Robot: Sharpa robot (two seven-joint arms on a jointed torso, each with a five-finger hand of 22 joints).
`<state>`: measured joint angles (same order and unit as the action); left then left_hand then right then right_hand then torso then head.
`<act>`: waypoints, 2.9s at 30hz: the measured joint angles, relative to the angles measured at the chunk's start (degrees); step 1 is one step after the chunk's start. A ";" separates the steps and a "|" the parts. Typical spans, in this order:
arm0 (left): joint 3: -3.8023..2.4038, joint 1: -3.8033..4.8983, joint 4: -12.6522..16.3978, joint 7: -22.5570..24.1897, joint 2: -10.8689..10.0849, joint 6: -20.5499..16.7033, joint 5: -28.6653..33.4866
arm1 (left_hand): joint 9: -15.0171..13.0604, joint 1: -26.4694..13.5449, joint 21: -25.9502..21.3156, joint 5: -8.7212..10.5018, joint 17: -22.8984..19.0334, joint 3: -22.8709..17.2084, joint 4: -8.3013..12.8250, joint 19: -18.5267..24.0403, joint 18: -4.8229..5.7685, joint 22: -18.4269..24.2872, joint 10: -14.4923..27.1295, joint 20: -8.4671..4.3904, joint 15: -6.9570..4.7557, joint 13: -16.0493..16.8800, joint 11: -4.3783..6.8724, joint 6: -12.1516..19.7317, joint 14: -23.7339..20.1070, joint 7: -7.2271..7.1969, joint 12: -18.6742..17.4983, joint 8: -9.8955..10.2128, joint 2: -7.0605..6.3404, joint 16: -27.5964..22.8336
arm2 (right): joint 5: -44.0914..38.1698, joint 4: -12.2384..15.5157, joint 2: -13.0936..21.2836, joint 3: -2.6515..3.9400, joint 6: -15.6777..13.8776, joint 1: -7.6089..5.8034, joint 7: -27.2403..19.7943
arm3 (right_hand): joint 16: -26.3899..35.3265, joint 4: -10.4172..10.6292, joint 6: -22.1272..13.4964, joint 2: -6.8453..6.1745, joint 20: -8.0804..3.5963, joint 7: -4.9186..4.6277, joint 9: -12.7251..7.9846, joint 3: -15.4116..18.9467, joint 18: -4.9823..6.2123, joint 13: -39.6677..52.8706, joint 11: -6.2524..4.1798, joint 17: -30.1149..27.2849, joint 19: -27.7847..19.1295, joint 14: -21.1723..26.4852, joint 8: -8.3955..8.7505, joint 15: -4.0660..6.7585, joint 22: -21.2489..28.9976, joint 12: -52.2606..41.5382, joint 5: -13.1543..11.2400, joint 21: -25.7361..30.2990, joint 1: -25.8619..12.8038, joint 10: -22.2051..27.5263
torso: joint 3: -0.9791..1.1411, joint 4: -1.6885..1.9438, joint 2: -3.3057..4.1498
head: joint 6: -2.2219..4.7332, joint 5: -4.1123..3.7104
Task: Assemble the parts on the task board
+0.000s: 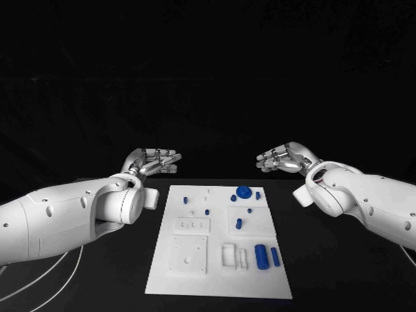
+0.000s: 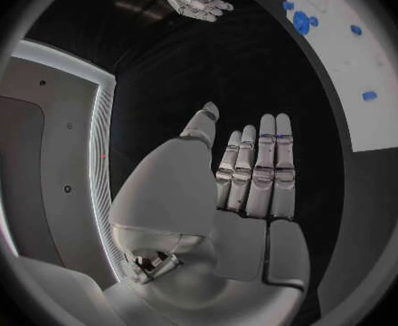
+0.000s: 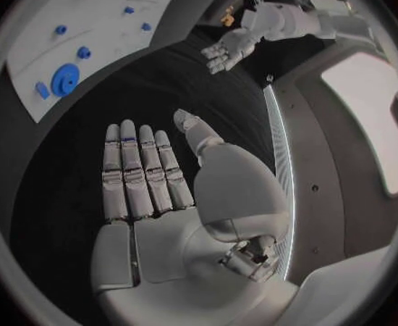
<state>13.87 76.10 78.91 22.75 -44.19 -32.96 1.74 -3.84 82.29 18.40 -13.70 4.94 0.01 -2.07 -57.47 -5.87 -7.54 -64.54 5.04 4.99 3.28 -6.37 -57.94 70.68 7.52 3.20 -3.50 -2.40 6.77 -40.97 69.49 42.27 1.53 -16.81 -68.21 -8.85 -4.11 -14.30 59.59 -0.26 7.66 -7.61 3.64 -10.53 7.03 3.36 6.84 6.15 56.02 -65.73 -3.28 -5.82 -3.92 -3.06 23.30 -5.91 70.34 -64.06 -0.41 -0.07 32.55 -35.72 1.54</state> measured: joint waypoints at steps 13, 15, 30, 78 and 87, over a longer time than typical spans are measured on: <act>-0.06 1.65 5.65 -1.26 -3.71 2.66 -3.57 | 0.01 -0.75 26.19 -0.12 11.89 1.30 2.51 1.98 2.31 -16.63 -1.97 -5.47 -4.24 0.00 1.18 -1.22 1.24 -0.48 0.00 0.00 0.35 26.59 | -29.68 2.00 -1.73 1.10 1.54 -2.42 7.15 | -19.13 -1.65 2.27 -3.12 -6.88 1.29 0.18 -1.89 1.32 0.27 -3.17 20.22 22.78 -16.85 0.00 6.38 -5.28 -0.22 -0.45 -11.57 -0.54 -6.19 | 0.36 1.26 3.27 | 0.77 -0.80; -0.13 1.72 6.39 -1.47 -4.07 3.01 -4.07 | 0.01 -0.85 29.33 -0.12 12.48 1.52 2.73 2.28 2.26 -18.54 -1.61 -5.77 -4.44 0.05 1.20 -0.95 0.82 -0.50 0.00 0.00 0.26 29.59 | -33.07 2.17 -2.11 1.10 1.69 -2.47 8.39 | -24.75 -1.67 2.27 -3.78 -8.16 1.29 0.19 -3.51 0.90 0.27 -3.17 25.54 24.87 -17.02 0.00 6.54 -8.15 -0.22 -0.45 -16.08 -1.22 -6.19 | 0.40 1.44 3.66 | 0.78 -0.97; -0.73 2.59 10.35 -2.58 -5.93 4.43 -7.25 | 0.01 -1.72 40.49 -0.11 11.86 1.77 3.28 2.44 0.90 -23.93 1.41 -6.35 -5.70 0.04 1.24 0.40 2.34 -0.85 0.00 0.00 -0.10 37.88 | -47.68 2.10 -4.40 1.16 2.57 -2.55 15.70 | -42.83 -0.83 2.15 -8.88 -10.85 2.64 0.34 -15.72 2.02 0.54 -3.40 38.68 26.27 -17.49 -0.36 7.90 -40.92 -0.22 -3.21 -49.22 -3.76 -5.41 | 0.57 3.04 6.10 | 1.24 -2.46; -1.69 5.12 12.93 -3.82 -7.08 4.80 -11.01 | 0.03 -2.23 47.04 0.89 11.43 1.31 2.21 3.31 -0.32 -23.85 2.22 -6.78 -6.01 0.09 1.26 1.45 3.03 -0.47 0.00 0.00 -1.07 50.53 | -59.90 -0.41 -7.59 1.04 6.15 -0.07 22.39 | -45.49 1.68 5.62 -8.71 -11.97 2.38 0.41 -19.01 0.93 0.98 -4.81 35.37 27.83 -16.98 -0.36 8.60 -50.08 -0.22 -13.50 -43.34 -1.64 -9.67 | 0.51 4.69 10.26 | 0.26 -3.35; -1.69 5.12 12.69 -3.96 -6.89 4.95 -11.06 | 0.03 -2.23 47.26 0.89 11.50 1.34 1.96 3.31 -0.32 -23.56 2.22 -6.78 -6.01 0.08 1.26 1.45 3.03 -0.47 0.00 0.00 -1.07 51.77 | -60.02 -0.65 -7.77 1.03 6.29 0.14 22.39 | -45.49 2.71 7.63 -7.71 -11.96 2.27 0.51 -21.19 0.88 1.20 -4.87 35.37 27.83 -16.78 -0.36 8.81 -51.34 -0.22 -14.21 -42.89 -1.32 -10.66 | 0.43 4.75 10.36 | -0.13 -3.46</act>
<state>12.18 81.22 91.60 18.79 -51.08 -28.01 -9.32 -3.81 80.06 65.67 -12.81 16.44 1.35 -0.11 -54.16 -6.19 -31.10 -62.32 -1.74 -1.02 3.36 -5.11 -56.49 73.70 7.05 3.20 -3.49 -3.47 58.53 -100.99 68.84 34.50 2.56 -10.53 -68.07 13.54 -49.60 -11.59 67.21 -7.97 -4.30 -5.33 4.15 -31.72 7.92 4.56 1.98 41.52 83.86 -82.50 -3.64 2.99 -55.27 -3.28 9.10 -48.79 69.03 -74.72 0.03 4.68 42.91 -35.85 -1.92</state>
